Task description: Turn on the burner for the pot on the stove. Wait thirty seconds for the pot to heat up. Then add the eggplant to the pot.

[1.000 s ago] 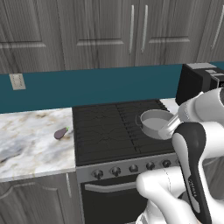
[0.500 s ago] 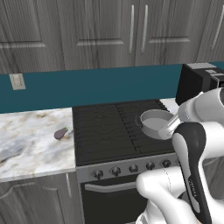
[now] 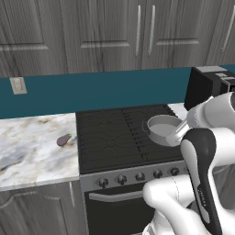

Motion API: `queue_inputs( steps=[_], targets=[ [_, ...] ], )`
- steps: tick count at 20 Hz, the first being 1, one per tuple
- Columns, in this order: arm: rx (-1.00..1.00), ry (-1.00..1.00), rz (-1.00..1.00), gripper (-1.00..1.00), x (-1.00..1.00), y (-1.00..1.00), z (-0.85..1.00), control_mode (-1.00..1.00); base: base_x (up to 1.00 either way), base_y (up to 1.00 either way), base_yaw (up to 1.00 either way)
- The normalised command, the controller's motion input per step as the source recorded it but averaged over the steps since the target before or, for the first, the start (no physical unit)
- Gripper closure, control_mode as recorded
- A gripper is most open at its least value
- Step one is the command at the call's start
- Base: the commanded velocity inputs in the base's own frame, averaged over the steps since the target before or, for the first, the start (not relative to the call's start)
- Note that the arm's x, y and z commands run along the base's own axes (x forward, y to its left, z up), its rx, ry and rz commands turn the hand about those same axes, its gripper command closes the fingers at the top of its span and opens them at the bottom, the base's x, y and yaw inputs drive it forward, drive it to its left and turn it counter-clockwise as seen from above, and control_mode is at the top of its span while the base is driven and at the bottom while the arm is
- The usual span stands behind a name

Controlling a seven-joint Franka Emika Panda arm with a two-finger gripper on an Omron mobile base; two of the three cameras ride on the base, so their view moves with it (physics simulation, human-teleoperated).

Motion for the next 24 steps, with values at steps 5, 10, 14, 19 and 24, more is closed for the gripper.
queue_inputs(
  steps=[5,10,14,19,24],
  targets=[
    [0.0,0.0,0.0,-1.0,0.0,0.0,0.0,-1.0,0.0,0.0,0.0],
    [0.0,0.0,0.0,-1.0,0.0,0.0,0.0,-1.0,0.0,0.0,0.0],
    [0.0,0.0,0.0,-1.0,0.0,0.0,0.0,-1.0,0.0,0.0,0.0],
    [0.0,0.0,0.0,-1.0,0.0,0.0,0.0,-1.0,0.0,0.0,0.0],
    [0.0,0.0,0.0,-1.0,0.0,0.0,0.0,-1.0,0.0,0.0,0.0]
  ],
)
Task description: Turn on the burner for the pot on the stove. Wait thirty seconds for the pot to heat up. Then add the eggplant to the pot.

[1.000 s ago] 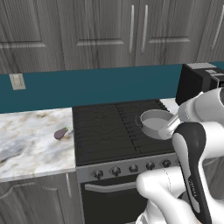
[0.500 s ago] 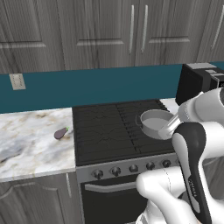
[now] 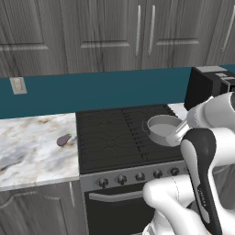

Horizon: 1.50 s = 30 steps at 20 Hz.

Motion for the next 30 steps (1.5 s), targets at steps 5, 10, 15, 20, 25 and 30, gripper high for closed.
queue_inputs(
  steps=[5,10,15,20,25,30],
  targets=[
    [0.0,0.0,0.0,-1.0,0.0,0.0,0.0,-1.0,0.0,0.0,0.0],
    [0.0,0.0,0.0,-1.0,0.0,0.0,0.0,-1.0,0.0,0.0,0.0],
    [0.0,0.0,0.0,-1.0,0.0,0.0,0.0,-1.0,0.0,0.0,0.0],
    [0.0,0.0,0.0,-1.0,0.0,0.0,0.0,-1.0,0.0,0.0,0.0],
    [0.0,0.0,0.0,-1.0,0.0,0.0,0.0,-1.0,0.0,0.0,0.0],
    [0.0,0.0,0.0,-1.0,0.0,0.0,0.0,-1.0,0.0,0.0,0.0]
  ],
)
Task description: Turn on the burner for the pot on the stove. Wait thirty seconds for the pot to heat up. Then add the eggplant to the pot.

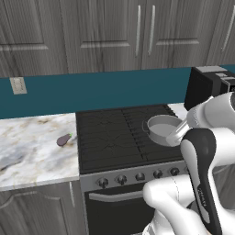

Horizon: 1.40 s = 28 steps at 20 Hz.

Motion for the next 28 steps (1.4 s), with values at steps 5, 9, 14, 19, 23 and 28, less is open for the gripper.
queue_inputs(
  steps=[5,9,14,19,23,28],
  targets=[
    [0.0,0.0,0.0,-1.0,0.0,0.0,0.0,-1.0,0.0,0.0,0.0],
    [0.0,0.0,0.0,-1.0,0.0,0.0,0.0,-1.0,0.0,0.0,0.0],
    [0.0,0.0,0.0,-1.0,0.0,0.0,0.0,-1.0,0.0,0.0,0.0],
    [0.0,0.0,0.0,-1.0,0.0,0.0,0.0,-1.0,0.0,0.0,0.0],
    [0.0,0.0,0.0,-1.0,0.0,0.0,0.0,-1.0,0.0,0.0,0.0],
    [0.0,0.0,0.0,-1.0,0.0,0.0,0.0,-1.0,0.0,0.0,0.0]
  ],
)
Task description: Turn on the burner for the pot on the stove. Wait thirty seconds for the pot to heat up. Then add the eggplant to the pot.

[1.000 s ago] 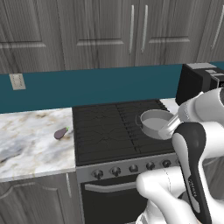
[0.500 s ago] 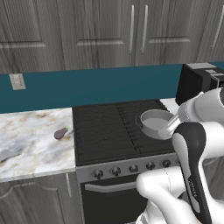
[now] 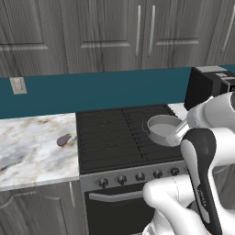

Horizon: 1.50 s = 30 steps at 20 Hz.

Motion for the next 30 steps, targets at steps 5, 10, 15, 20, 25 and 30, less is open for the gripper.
queue_inputs(
  steps=[5,10,15,20,25,30],
  targets=[
    [0.0,0.0,0.0,-1.0,0.0,0.0,0.0,-1.0,0.0,0.0,0.0],
    [0.0,0.0,0.0,-1.0,0.0,0.0,0.0,-1.0,0.0,0.0,0.0],
    [0.0,0.0,0.0,-1.0,0.0,0.0,0.0,-1.0,0.0,0.0,0.0],
    [0.0,0.0,0.0,-1.0,0.0,0.0,0.0,-1.0,0.0,0.0,0.0],
    [0.0,0.0,0.0,-1.0,0.0,0.0,0.0,-1.0,0.0,0.0,0.0],
    [0.0,0.0,0.0,-1.0,0.0,0.0,0.0,-1.0,0.0,0.0,0.0]
  ],
)
